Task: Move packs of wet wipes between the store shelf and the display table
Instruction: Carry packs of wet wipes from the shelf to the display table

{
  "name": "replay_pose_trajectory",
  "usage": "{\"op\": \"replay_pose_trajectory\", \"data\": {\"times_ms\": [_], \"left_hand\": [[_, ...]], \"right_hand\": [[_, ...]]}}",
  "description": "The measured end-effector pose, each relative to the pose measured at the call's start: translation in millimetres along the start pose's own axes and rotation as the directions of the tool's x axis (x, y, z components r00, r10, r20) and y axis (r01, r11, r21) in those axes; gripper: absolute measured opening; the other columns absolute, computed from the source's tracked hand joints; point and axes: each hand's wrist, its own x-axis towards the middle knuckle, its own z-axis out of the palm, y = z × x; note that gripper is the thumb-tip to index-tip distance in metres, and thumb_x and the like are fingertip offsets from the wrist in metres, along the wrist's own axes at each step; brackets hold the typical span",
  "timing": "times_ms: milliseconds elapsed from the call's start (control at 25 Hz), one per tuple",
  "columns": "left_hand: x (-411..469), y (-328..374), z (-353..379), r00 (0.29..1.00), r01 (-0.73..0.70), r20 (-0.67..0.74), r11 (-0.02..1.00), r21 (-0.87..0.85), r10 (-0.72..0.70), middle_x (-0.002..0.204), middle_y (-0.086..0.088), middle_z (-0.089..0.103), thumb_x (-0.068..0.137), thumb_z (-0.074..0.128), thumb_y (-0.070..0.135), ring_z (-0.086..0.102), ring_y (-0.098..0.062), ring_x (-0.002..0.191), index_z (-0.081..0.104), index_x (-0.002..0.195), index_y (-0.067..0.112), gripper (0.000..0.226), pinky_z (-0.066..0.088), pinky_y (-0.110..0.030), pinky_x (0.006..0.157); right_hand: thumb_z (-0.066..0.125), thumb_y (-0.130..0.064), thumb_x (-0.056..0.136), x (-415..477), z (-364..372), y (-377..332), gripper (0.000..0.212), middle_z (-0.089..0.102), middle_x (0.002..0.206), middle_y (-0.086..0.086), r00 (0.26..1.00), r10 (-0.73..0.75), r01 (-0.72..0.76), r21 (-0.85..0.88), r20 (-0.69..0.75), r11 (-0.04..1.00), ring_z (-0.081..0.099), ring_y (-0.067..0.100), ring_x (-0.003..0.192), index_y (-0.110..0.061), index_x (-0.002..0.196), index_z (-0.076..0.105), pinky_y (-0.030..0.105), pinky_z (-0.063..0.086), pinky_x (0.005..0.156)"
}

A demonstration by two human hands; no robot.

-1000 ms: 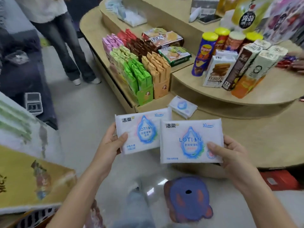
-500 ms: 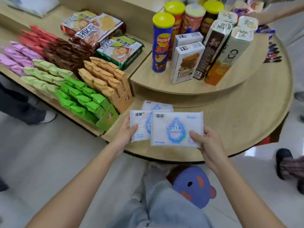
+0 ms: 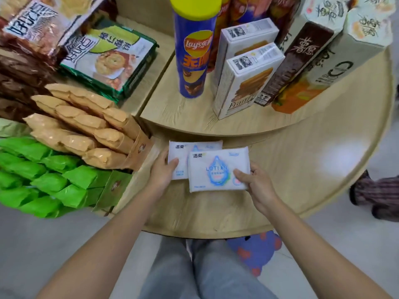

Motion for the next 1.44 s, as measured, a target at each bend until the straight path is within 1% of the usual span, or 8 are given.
{"op": "replay_pose_trajectory", "data": {"times_ms": [200, 320, 480, 600, 720, 880, 1120, 1440], "left_hand": [[17.6, -7.9, -3.8, 0.997, -0.016, -0.072, 0.966, 0.257, 0.035, 0.101, -0.001, 0.062, 0.087, 0.064, 0.014, 0.058, -0.018, 0.089, 0.061, 0.121, 0.016, 0.034, 0.045, -0.028, 0.072], [19.4, -7.0, -7.3, 0.992, 0.108, -0.068, 0.994, 0.026, -0.106, 0.105, 0.002, 0.064, 0.094, 0.054, 0.016, 0.060, -0.012, 0.090, 0.055, 0.126, 0.017, 0.032, 0.050, -0.022, 0.067], [16.3, -8.5, -14.7, 0.988, 0.131, -0.054, 0.976, -0.172, -0.142, 0.089, 0.008, 0.065, 0.101, 0.040, 0.022, 0.061, -0.001, 0.074, 0.059, 0.107, 0.016, 0.021, 0.048, -0.008, 0.054], [12.4, -11.6, -14.6, 0.992, 0.128, 0.018, 0.972, -0.195, -0.128, 0.098, 0.005, 0.066, 0.096, 0.052, 0.016, 0.063, 0.002, 0.078, 0.059, 0.114, 0.015, 0.020, 0.051, -0.010, 0.061], [10.2, -11.5, -9.2, 0.996, 0.086, 0.036, 0.994, -0.066, -0.084, 0.110, 0.002, 0.063, 0.087, 0.063, 0.009, 0.061, -0.008, 0.098, 0.054, 0.126, 0.016, 0.041, 0.051, -0.017, 0.075], [8.1, -8.8, -0.8, 0.998, 0.060, -0.017, 0.998, 0.000, -0.060, 0.119, 0.004, 0.055, 0.088, 0.060, 0.006, 0.053, -0.011, 0.110, 0.046, 0.135, 0.015, 0.049, 0.046, -0.027, 0.088], [9.3, -8.9, 3.5, 0.987, 0.157, 0.051, 0.985, -0.064, -0.154, 0.115, 0.002, 0.060, 0.096, 0.045, 0.006, 0.056, -0.013, 0.100, 0.048, 0.132, 0.017, 0.038, 0.042, -0.017, 0.068], [12.2, -11.7, 0.3, 0.988, 0.103, 0.112, 0.994, 0.039, -0.107, 0.122, 0.008, 0.053, 0.098, 0.042, 0.008, 0.050, -0.009, 0.110, 0.037, 0.141, 0.021, 0.046, 0.038, -0.026, 0.092]], "right_hand": [[0.063, -0.004, 0.086, 19.9, 18.2, 10.7, 0.032, 0.070, 0.112, 0.013, 0.999, 0.023, -0.022, 0.040, -0.033, 0.999, 0.068, 0.029, 0.100, -0.002, 0.118, 0.060, 0.032, 0.058, 0.076], [0.064, -0.004, 0.086, 26.8, 41.3, 9.4, 0.028, 0.071, 0.108, 0.012, 1.000, -0.015, 0.015, -0.004, -0.009, 1.000, 0.070, 0.025, 0.095, -0.004, 0.114, 0.062, 0.032, 0.058, 0.077], [0.066, -0.004, 0.085, 37.9, 70.2, 16.2, 0.023, 0.070, 0.106, 0.014, 0.995, -0.068, 0.064, -0.057, -0.075, 0.996, 0.069, 0.026, 0.093, -0.008, 0.107, 0.063, 0.038, 0.058, 0.080], [0.073, -0.016, 0.079, 49.7, 73.0, 33.9, 0.030, 0.066, 0.107, 0.013, 0.935, -0.225, 0.106, -0.393, -0.273, 0.914, 0.063, 0.025, 0.098, -0.007, 0.106, 0.065, 0.040, 0.052, 0.089], [0.076, -0.026, 0.076, 54.7, 70.5, 40.7, 0.052, 0.059, 0.117, 0.014, 0.883, -0.354, 0.084, -0.638, -0.308, 0.765, 0.053, 0.027, 0.110, -0.002, 0.120, 0.060, 0.038, 0.045, 0.095], [0.072, -0.022, 0.081, 56.2, 71.7, 37.7, 0.056, 0.059, 0.124, 0.010, 0.915, -0.259, 0.046, -0.557, -0.310, 0.829, 0.056, 0.024, 0.113, -0.003, 0.129, 0.049, 0.029, 0.043, 0.095], [0.068, -0.024, 0.083, 51.7, 83.1, 47.5, 0.042, 0.065, 0.105, 0.011, 0.908, -0.203, -0.002, -0.489, -0.366, 0.872, 0.062, 0.029, 0.097, -0.002, 0.116, 0.053, 0.034, 0.050, 0.081], [0.064, -0.022, 0.085, 48.4, 90.7, 44.5, 0.040, 0.066, 0.100, 0.002, 0.903, -0.137, -0.039, -0.396, -0.406, 0.918, 0.063, 0.020, 0.089, -0.011, 0.122, 0.053, 0.036, 0.053, 0.082]]}}
